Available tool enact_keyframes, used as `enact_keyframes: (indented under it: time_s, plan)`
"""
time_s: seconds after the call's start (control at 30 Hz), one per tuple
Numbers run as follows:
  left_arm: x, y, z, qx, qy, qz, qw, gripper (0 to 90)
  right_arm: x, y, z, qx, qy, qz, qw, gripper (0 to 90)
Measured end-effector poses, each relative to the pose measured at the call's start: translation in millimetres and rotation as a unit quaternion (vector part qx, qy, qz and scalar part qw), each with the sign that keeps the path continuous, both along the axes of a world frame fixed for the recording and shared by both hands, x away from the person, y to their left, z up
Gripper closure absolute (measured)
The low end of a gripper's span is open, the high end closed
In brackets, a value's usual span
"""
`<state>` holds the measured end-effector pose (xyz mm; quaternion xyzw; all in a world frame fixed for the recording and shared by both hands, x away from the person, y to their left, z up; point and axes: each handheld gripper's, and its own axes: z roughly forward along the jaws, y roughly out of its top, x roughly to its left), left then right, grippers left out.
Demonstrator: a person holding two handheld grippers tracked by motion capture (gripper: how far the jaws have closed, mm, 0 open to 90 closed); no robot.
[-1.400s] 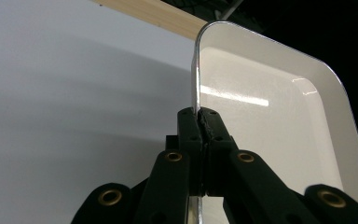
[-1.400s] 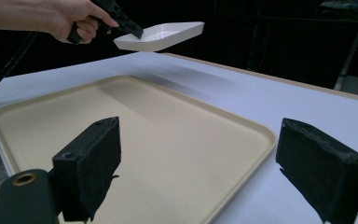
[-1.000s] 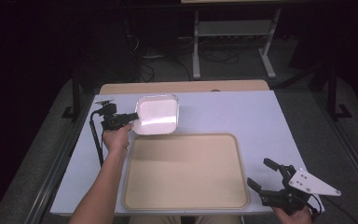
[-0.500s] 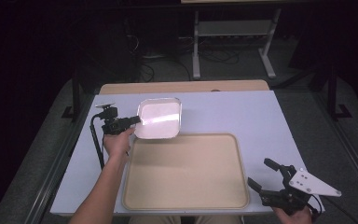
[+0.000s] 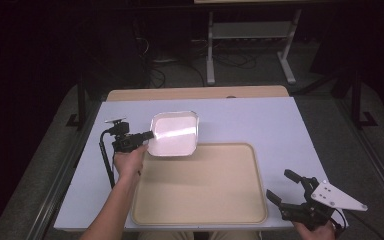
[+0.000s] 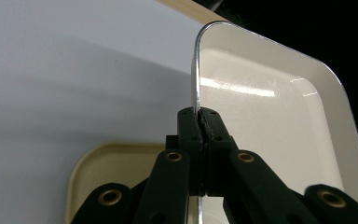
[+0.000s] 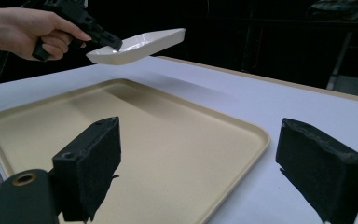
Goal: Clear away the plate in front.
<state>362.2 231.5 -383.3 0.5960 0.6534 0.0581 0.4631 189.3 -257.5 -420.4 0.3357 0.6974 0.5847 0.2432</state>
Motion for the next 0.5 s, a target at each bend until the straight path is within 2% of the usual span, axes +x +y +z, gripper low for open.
enact_keyframes:
  time_s: [0.27, 0.5]
  plan:
    - [-8.8, -8.8, -19.0, 0.001, 0.013, -0.003, 0.9999, 88.8, 0.2, 0.1, -0.5, 0.000, 0.002, 0.002, 1.0000, 13.0]
    - [-14.5, -16.9, -21.8, 0.003, 0.016, -0.008, 0.9998, 88.8, -0.3, 0.6, -0.4, -0.002, 0.002, 0.004, 1.0000, 13.0]
